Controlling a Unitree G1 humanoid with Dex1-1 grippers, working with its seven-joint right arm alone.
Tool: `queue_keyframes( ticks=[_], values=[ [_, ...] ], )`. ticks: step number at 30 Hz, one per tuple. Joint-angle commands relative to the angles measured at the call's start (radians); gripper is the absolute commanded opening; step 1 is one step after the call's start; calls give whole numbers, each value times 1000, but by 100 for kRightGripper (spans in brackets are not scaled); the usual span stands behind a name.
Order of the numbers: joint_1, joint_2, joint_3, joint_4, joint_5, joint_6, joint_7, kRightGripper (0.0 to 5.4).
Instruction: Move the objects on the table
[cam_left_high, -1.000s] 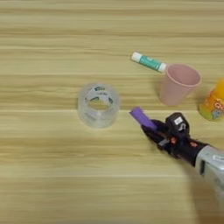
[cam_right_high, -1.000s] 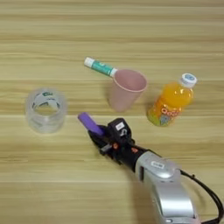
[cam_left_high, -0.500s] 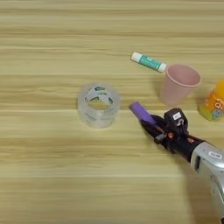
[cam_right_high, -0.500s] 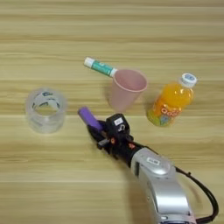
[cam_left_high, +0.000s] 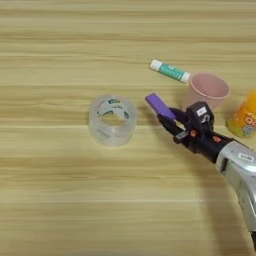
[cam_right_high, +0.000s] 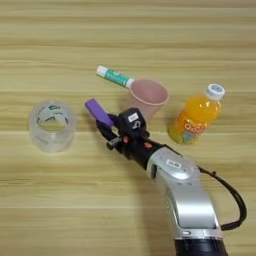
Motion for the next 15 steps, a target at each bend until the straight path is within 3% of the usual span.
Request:
queue_keyframes(
  ticks=[1, 15],
  values=[
    [-80, -18, 12, -94, 5, -2, -14, 141],
    [-135, 10, 142, -131, -8, 41, -2, 141]
  ],
)
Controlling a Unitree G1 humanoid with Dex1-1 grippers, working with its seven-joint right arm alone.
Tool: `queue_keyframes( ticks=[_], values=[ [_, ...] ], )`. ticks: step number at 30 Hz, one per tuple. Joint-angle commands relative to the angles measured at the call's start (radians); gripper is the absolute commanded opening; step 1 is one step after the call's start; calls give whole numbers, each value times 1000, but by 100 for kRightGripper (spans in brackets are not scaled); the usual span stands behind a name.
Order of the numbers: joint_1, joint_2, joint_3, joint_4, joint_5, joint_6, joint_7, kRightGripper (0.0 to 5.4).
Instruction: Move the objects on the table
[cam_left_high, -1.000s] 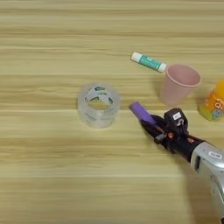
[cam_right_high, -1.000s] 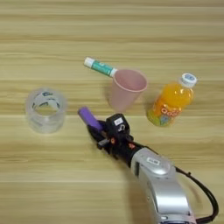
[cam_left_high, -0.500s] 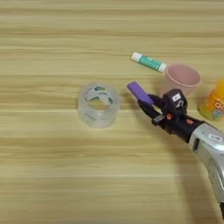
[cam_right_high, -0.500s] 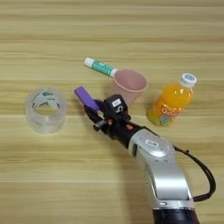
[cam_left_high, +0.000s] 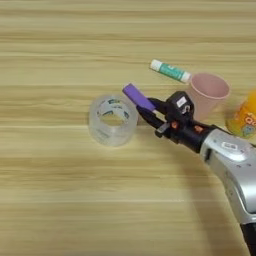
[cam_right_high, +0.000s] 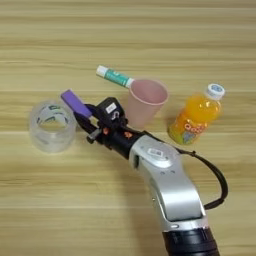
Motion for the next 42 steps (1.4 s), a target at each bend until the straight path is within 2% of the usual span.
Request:
queue_keyframes(
  ticks=[1, 15, 42],
  values=[
    [-76, -1, 27, -26, -9, -15, -6, 141],
    [-96, 24, 96, 49, -36, -25, 11, 141],
    [-131, 34, 126, 136, -57, -46, 24, 141]
  ],
)
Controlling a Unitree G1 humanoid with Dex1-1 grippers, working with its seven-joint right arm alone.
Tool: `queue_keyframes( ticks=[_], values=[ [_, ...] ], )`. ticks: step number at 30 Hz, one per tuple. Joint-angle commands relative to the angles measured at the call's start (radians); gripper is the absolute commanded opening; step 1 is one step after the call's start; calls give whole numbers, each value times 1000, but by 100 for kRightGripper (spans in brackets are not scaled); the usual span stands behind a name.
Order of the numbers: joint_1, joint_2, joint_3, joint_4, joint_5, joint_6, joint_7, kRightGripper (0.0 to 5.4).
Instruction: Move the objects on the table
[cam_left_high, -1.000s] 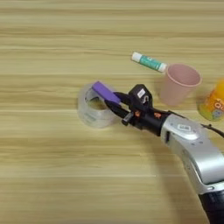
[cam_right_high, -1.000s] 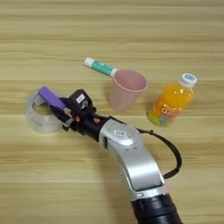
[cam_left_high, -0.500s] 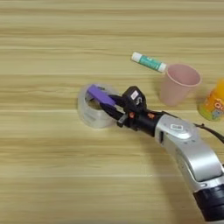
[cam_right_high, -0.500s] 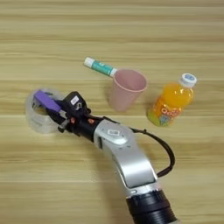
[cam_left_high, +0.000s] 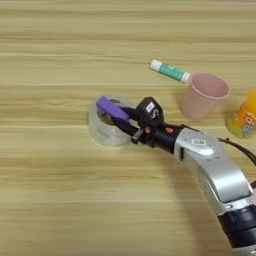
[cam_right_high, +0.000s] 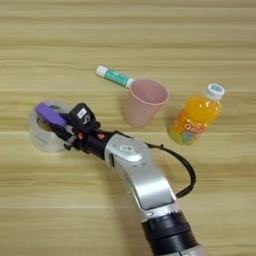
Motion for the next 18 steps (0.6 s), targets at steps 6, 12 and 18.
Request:
queue_keyframes(
  ticks=[6, 12, 18],
  values=[
    [-55, -6, 4, -9, -16, -19, -10, 141],
    [-50, -3, 4, -10, -19, -18, -14, 223],
    [-43, -4, 5, -15, -20, -21, -13, 287]
  ],
)
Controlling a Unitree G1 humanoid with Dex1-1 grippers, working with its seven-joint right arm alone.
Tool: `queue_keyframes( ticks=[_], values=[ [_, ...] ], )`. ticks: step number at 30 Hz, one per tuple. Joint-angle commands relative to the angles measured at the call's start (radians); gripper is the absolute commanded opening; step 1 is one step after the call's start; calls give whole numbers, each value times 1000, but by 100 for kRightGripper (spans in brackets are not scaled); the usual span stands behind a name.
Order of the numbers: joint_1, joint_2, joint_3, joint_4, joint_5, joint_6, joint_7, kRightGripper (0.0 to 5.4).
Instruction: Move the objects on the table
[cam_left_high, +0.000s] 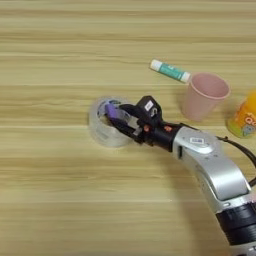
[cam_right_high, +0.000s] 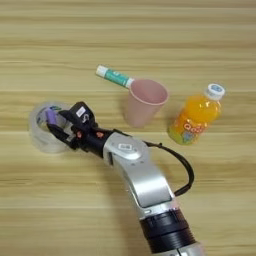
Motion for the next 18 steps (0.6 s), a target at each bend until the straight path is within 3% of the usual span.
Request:
queue_keyframes(
  ticks=[1, 18],
  values=[
    [-32, -7, -2, -25, -11, -18, -13, 295],
    [-25, -16, -27, -104, 1, -1, -21, 524]
  ],
)
